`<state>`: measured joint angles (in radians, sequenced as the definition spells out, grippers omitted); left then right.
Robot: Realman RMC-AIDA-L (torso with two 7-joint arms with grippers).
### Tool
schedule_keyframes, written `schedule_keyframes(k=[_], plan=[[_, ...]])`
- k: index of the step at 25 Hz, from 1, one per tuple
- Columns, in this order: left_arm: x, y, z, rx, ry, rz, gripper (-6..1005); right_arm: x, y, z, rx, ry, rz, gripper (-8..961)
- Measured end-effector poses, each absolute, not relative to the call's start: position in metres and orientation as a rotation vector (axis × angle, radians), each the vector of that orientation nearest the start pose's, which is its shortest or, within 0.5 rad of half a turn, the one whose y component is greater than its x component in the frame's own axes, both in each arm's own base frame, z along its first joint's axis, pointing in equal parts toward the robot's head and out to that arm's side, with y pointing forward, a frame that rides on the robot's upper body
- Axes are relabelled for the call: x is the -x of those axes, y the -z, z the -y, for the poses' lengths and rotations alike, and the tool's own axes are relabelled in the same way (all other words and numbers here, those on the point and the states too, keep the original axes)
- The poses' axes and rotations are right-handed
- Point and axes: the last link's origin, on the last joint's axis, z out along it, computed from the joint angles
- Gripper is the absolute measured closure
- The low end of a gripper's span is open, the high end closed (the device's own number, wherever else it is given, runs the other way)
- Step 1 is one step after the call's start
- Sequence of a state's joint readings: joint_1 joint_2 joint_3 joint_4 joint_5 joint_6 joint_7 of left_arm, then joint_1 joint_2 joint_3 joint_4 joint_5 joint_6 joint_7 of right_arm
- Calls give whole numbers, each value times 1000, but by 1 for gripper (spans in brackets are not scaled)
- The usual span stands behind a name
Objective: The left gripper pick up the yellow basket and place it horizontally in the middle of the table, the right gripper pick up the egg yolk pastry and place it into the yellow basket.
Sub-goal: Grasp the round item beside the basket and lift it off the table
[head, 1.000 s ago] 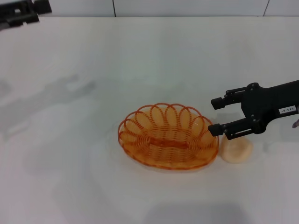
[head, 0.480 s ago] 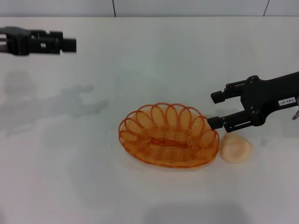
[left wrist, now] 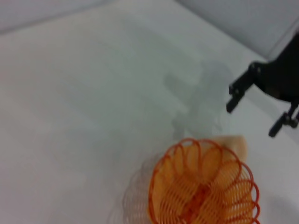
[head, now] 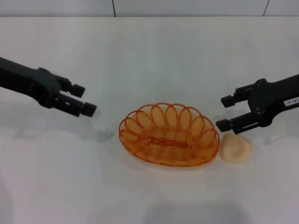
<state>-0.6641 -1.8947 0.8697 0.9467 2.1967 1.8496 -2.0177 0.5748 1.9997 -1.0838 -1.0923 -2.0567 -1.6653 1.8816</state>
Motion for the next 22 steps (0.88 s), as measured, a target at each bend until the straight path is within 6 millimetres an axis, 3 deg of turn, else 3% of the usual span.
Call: schedule_keyframes(k=[10, 22], plan=[[216, -66, -351, 3018, 75, 929, 141, -200, -33, -352, 2968, -8, -628, 201], [214, -61, -352, 3025, 73, 938, 141, -205, -29, -350, 2965, 44, -641, 201]])
